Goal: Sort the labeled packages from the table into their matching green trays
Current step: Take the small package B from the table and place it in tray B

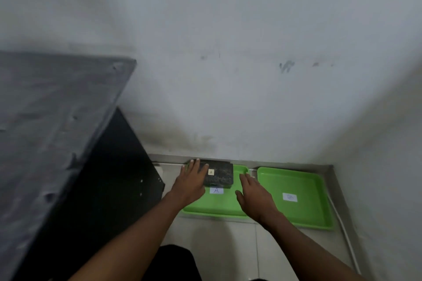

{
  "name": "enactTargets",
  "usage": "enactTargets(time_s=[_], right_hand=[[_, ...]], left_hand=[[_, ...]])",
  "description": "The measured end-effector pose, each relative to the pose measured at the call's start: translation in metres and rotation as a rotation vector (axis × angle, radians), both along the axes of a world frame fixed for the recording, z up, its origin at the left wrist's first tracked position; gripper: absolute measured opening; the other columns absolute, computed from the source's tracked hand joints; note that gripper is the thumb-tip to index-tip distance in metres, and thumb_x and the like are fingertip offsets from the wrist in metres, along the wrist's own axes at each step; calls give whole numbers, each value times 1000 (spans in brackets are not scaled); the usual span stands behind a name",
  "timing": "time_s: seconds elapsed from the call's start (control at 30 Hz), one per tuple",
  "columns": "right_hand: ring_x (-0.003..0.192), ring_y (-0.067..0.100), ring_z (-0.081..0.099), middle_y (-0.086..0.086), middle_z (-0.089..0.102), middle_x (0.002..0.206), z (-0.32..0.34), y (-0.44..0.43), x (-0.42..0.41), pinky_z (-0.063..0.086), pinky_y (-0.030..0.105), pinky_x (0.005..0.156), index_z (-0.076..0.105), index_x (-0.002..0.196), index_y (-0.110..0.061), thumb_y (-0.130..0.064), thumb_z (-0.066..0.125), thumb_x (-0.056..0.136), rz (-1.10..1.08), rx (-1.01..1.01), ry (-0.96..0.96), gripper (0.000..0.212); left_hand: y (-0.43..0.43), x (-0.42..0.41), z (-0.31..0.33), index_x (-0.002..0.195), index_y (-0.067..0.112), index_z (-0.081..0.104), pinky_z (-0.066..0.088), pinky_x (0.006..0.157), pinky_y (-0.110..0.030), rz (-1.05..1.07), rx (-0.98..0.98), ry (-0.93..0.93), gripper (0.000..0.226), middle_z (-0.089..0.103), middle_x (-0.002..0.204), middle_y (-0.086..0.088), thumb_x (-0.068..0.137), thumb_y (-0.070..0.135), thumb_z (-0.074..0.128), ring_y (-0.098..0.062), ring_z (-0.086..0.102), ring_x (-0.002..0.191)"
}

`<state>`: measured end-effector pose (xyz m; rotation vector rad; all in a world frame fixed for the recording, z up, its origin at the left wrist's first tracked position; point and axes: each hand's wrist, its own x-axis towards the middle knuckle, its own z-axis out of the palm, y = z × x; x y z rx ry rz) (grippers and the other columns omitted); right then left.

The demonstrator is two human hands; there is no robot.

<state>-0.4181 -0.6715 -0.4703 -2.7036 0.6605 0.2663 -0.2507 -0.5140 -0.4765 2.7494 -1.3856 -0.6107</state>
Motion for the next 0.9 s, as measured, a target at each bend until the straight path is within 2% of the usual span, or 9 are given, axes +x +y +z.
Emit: enactTargets(time_s=[0.23, 0.4, 0.63, 0.9], right_hand=[[146, 33, 25, 18, 26, 158, 228, 30, -39, 28, 44, 119, 22, 149, -6, -31, 41, 101, 46, -73, -27, 58], [147, 35, 22, 18, 22, 160, 356, 50, -45, 24, 48, 120, 21, 149, -7, -31, 40, 101, 104, -169, -59, 57], [147, 36, 21, 19, 21, 160, 458, 86, -32, 25, 48, 120, 22, 149, -7, -30, 42, 102, 122, -247, -127, 56], [147, 36, 23, 20, 22, 160, 497, 173, 16, 29, 49, 118, 22, 148, -7, -31, 41, 101, 95, -259, -149, 56]], left_hand=[[37, -62, 230, 158, 13, 12, 15, 125, -53, 23, -40, 9, 71, 6, 166, -18, 99, 23, 49, -36, 7, 154], [60, -86, 356, 159, 16, 10, 13, 125, -53, 31, -91, -6, 71, 3, 167, -18, 101, 25, 50, -36, 4, 154], [100, -68, 445, 159, 17, 9, 13, 125, -53, 64, -148, -71, 71, 3, 167, -17, 101, 24, 49, -35, 5, 154], [189, -5, 485, 158, 18, 15, 14, 124, -55, 95, -156, -119, 70, 11, 166, -16, 98, 25, 50, -36, 10, 154]])
